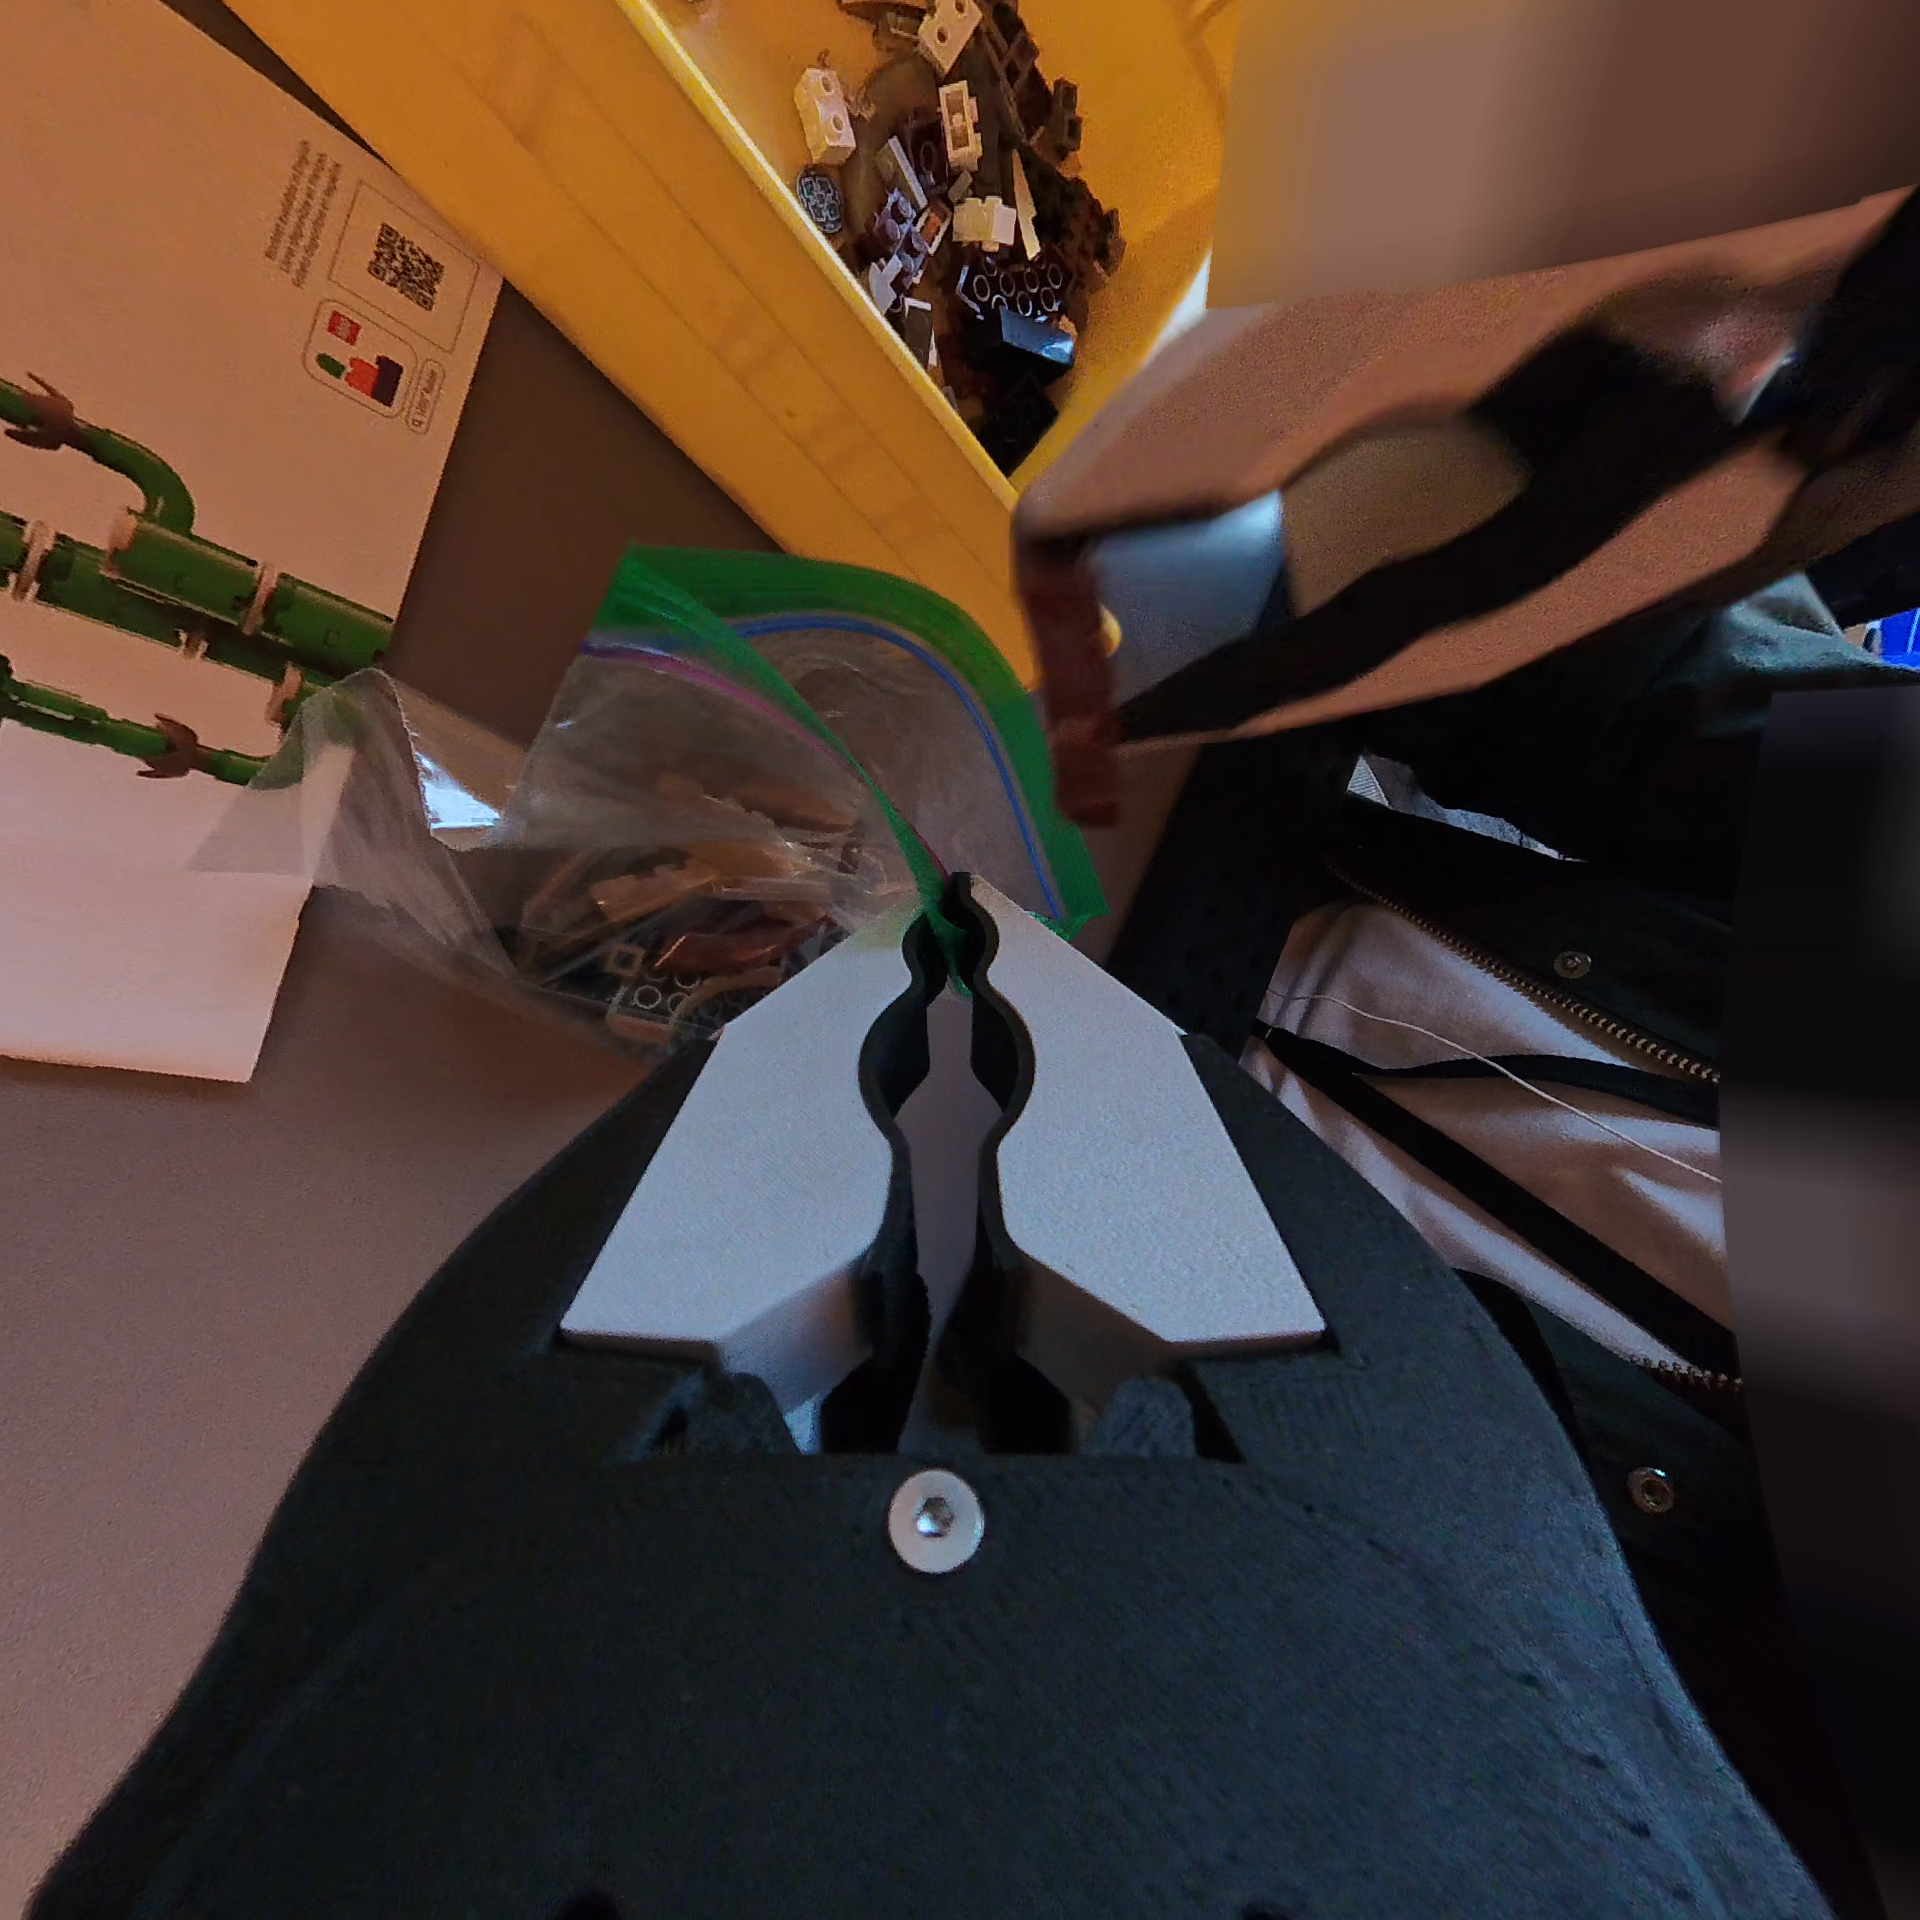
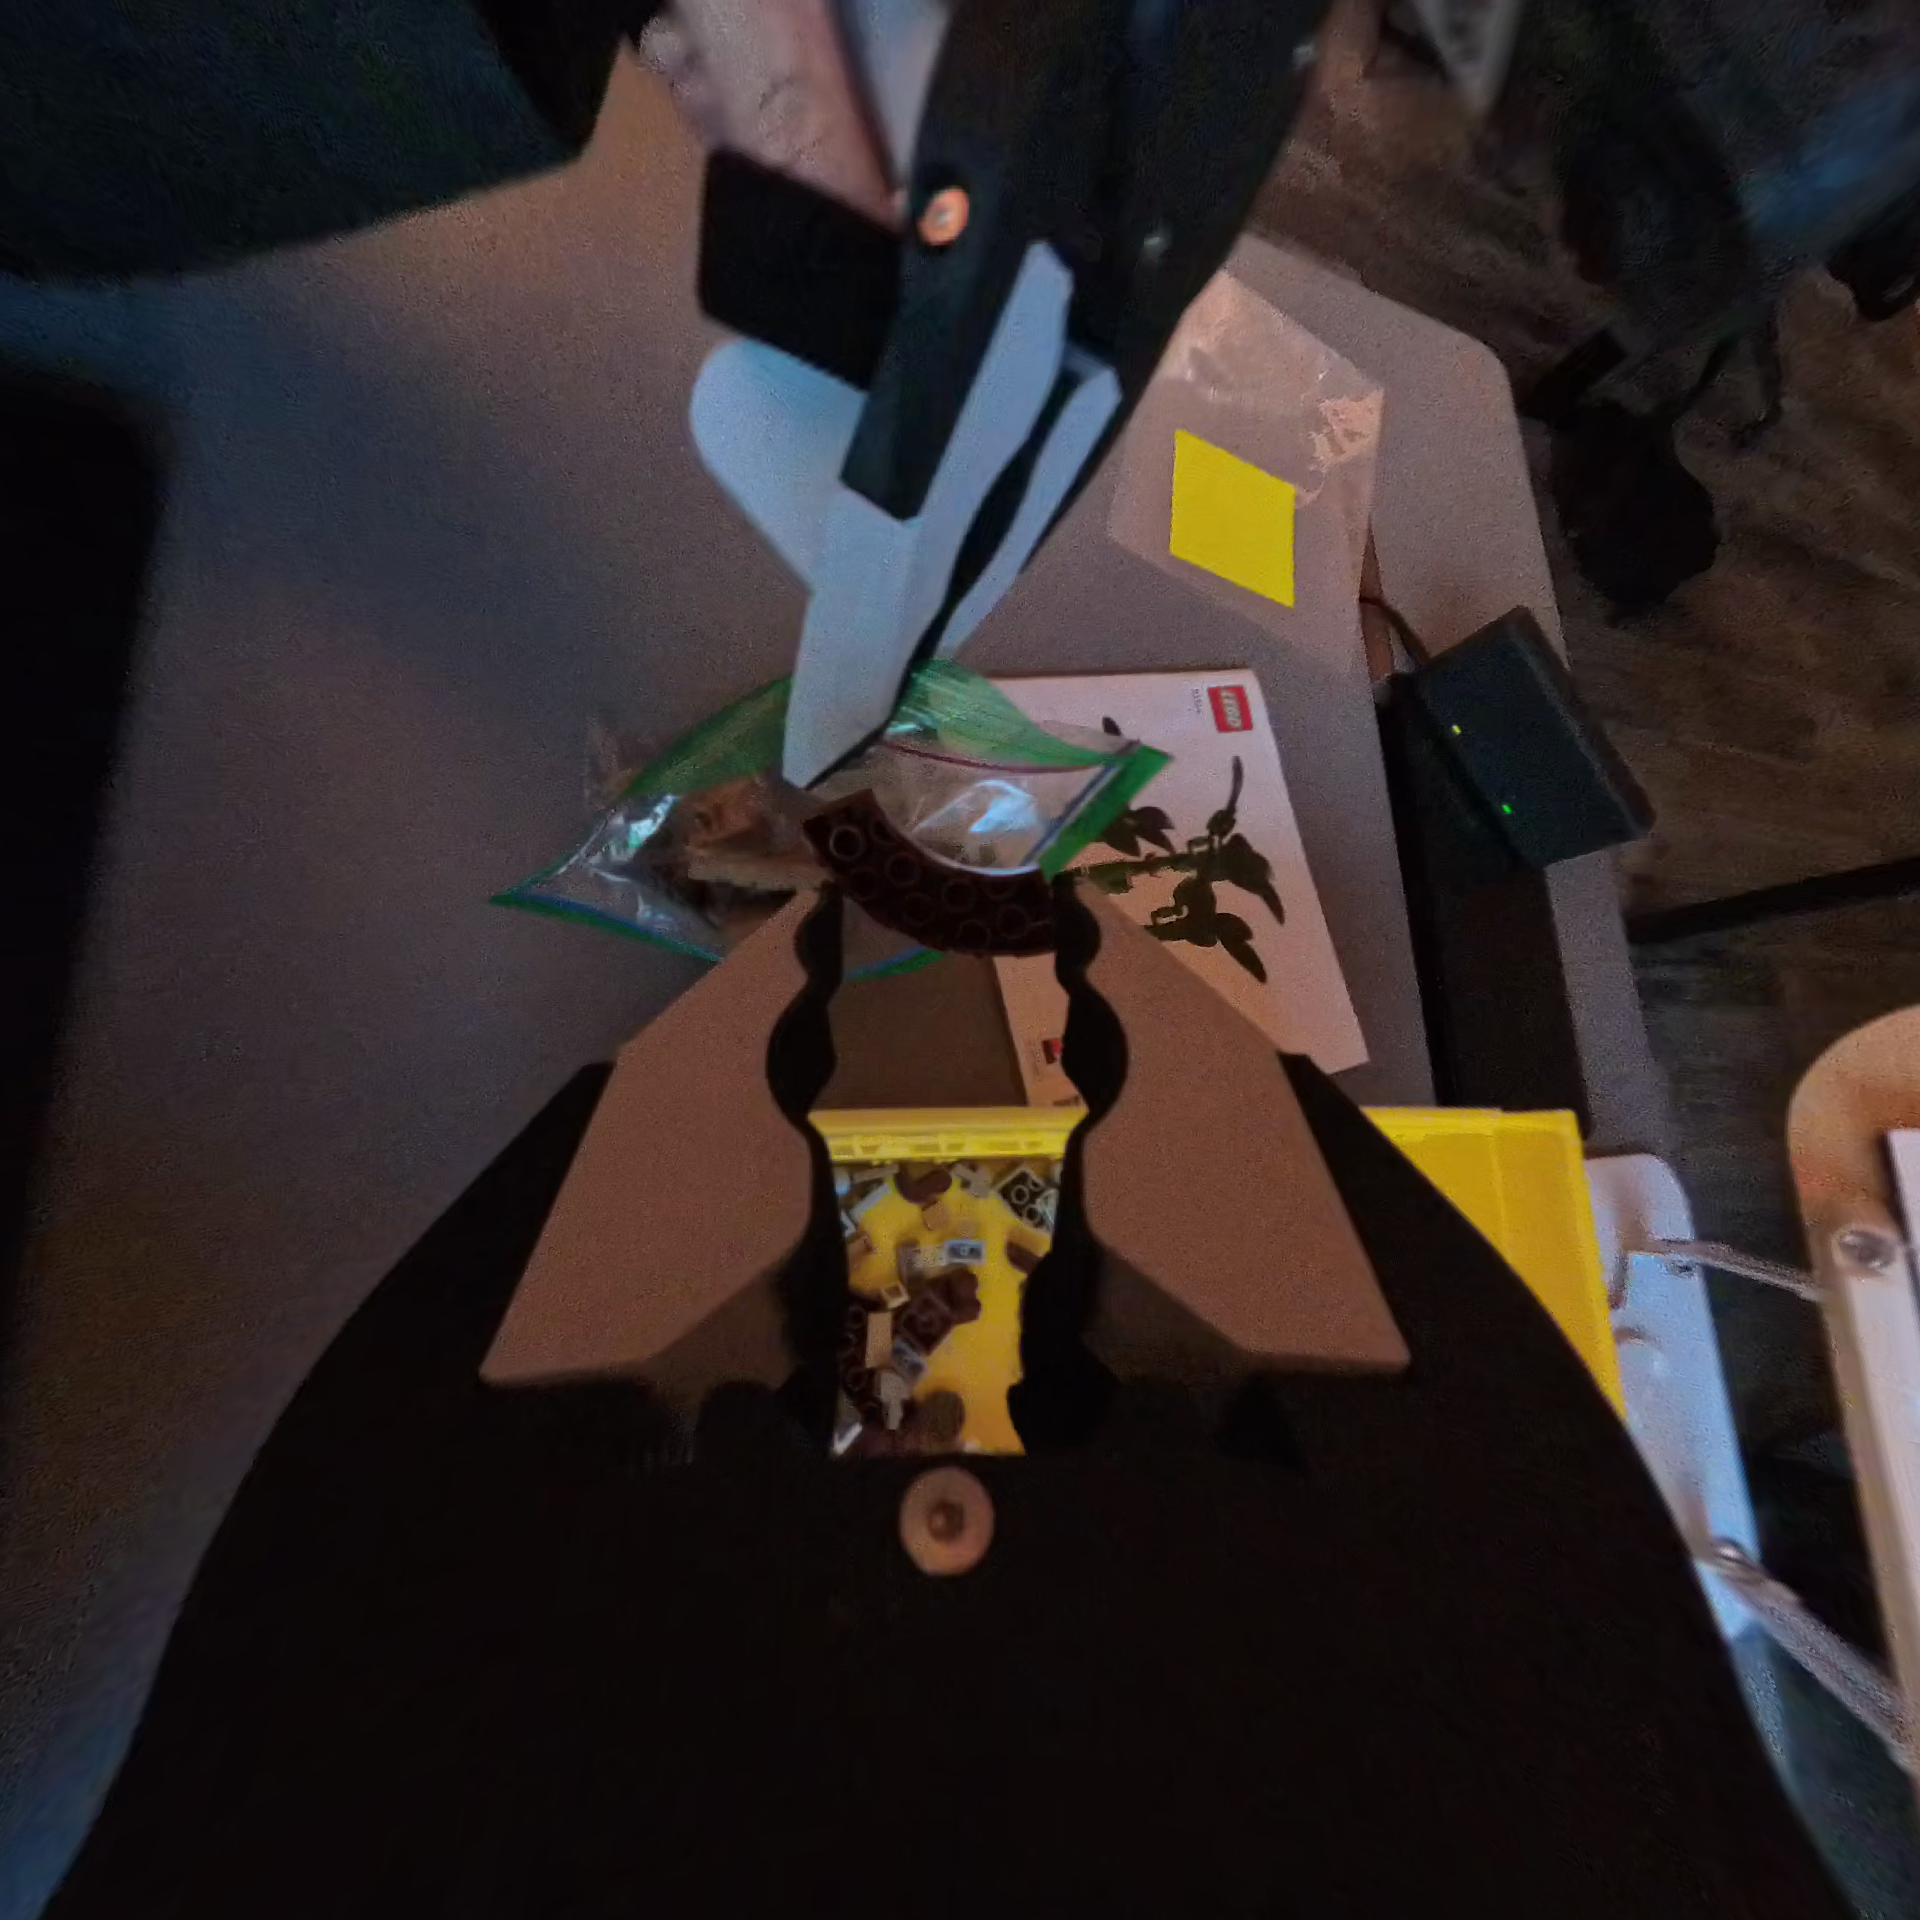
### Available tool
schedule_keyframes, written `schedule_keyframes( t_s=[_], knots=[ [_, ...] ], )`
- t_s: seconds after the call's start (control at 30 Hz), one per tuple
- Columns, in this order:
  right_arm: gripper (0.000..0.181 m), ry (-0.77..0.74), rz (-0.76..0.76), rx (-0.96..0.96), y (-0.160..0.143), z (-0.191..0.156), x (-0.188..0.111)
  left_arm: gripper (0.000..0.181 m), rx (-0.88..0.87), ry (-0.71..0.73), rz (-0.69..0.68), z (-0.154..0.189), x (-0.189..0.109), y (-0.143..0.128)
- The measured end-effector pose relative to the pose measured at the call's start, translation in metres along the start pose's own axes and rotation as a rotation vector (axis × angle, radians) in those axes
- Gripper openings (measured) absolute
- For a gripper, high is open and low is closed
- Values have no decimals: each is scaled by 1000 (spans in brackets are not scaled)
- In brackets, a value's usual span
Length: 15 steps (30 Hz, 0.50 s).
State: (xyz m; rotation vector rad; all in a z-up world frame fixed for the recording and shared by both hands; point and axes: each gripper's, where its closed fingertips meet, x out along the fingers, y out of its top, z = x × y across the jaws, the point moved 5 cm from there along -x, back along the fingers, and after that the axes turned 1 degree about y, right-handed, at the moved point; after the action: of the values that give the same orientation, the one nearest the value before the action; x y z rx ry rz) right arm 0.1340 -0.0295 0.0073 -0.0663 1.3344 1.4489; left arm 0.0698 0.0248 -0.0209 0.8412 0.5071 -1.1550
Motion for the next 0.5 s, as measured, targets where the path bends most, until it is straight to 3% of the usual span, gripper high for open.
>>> schedule_keyframes(
  t_s=[0.17,0.3,0.4,0.5],
  knots=[
    [41,-2,-114,-130,-5,-15,34,0,7,6,0,2,-1,-1],
    [47,-34,14,-113,6,-4,6,0,7,4,-1,1,-1,-1],
    [47,-196,-23,80,-37,45,-42,0,5,3,2,1,-2,-1],
    [37,-313,-156,491,-109,85,-62,0,3,2,1,1,-1,-1]
  ],
)
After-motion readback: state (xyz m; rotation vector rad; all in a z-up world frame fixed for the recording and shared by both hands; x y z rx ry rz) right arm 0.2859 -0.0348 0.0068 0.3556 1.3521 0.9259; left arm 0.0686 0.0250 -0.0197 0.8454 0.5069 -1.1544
